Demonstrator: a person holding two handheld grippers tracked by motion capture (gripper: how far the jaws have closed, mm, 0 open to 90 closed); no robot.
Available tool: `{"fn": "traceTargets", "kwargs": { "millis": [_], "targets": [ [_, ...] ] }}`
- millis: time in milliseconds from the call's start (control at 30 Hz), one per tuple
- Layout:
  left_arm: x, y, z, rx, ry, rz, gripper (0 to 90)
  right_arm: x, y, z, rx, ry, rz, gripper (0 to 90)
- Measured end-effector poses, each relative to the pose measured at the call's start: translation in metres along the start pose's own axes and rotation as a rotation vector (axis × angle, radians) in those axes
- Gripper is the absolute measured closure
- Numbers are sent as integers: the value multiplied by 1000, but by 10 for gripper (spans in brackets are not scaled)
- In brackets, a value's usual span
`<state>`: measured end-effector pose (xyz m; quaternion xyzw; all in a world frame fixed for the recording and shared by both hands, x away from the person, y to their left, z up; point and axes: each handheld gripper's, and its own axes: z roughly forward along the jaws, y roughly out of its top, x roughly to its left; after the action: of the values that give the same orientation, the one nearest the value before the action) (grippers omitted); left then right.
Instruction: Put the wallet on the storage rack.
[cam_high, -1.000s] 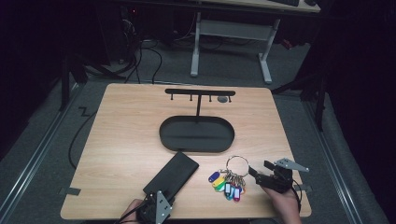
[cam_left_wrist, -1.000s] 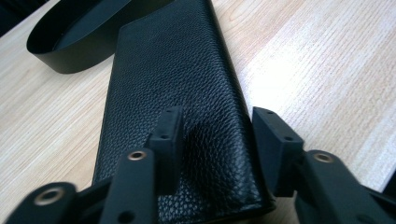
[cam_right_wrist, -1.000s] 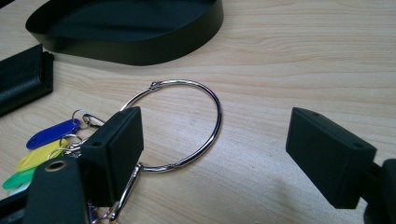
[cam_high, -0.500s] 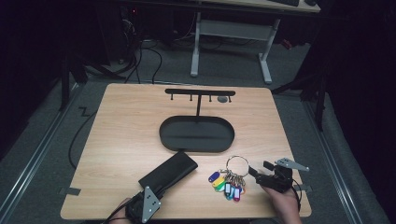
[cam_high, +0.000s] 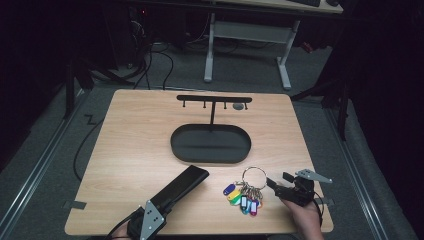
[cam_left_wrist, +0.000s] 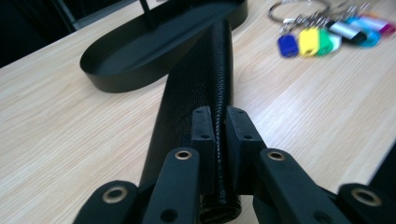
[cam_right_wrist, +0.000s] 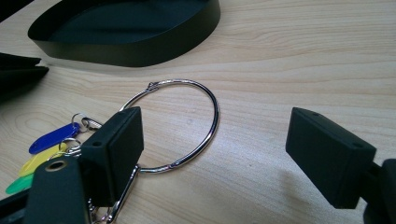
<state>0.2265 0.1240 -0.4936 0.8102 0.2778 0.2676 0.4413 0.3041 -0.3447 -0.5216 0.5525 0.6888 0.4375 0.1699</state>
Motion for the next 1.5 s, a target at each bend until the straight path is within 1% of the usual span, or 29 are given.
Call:
{"fn": "traceTargets", "kwargs": {
  "millis": [33,100,167,267,333,367,433,500,567,733,867,900,967,1067,1133,1233,1300,1367,1500],
  "targets": [
    [2,1,-2,-12,-3,-12,831,0,0,0,0,0,-1,199],
    [4,2,-6,-20,3,-14,833,0,0,0,2,4,-2,203],
    [8,3,-10,-32,-8,-49,833,1,0,0,6,2,2,204],
    [12,3,-14,-55,-21,-87,834,1,0,2,8,2,-3,204],
    [16,2,-15,-65,-12,-98,833,1,0,1,7,1,-5,203],
    [19,1,-16,-71,-6,-112,833,1,0,1,6,1,-8,204],
    [26,-1,-16,-84,-9,-151,832,1,0,1,6,1,-7,204],
    [32,-3,-17,-91,0,-170,832,2,0,0,9,2,-2,207],
    [37,-5,-18,-92,10,-173,831,2,0,0,7,3,-4,212],
    [45,-6,-18,-102,4,-187,828,2,-1,4,20,4,-4,212],
    [53,-9,-18,-113,-4,-211,824,4,0,4,23,5,-9,213],
    [55,-11,-18,-121,-1,-216,823,4,0,4,22,5,-8,214],
    [57,-12,-18,-126,6,-214,818,3,-1,4,28,4,-6,215],
    [59,-13,-18,-132,1,-228,811,3,-1,4,30,6,-6,215],
    [59,-14,-17,-133,-6,-229,805,3,-1,3,30,5,1,216],
    [59,-15,-16,-133,-15,-233,794,2,-1,3,30,6,-2,219],
    [60,-15,-16,-131,-13,-237,788,2,-1,4,35,8,-3,219],
    [61,-16,-17,-130,-9,-246,778,2,-1,4,38,8,1,219],
    [64,-18,-18,-137,-20,-269,757,2,-1,4,33,8,-6,220]
  ]
}}
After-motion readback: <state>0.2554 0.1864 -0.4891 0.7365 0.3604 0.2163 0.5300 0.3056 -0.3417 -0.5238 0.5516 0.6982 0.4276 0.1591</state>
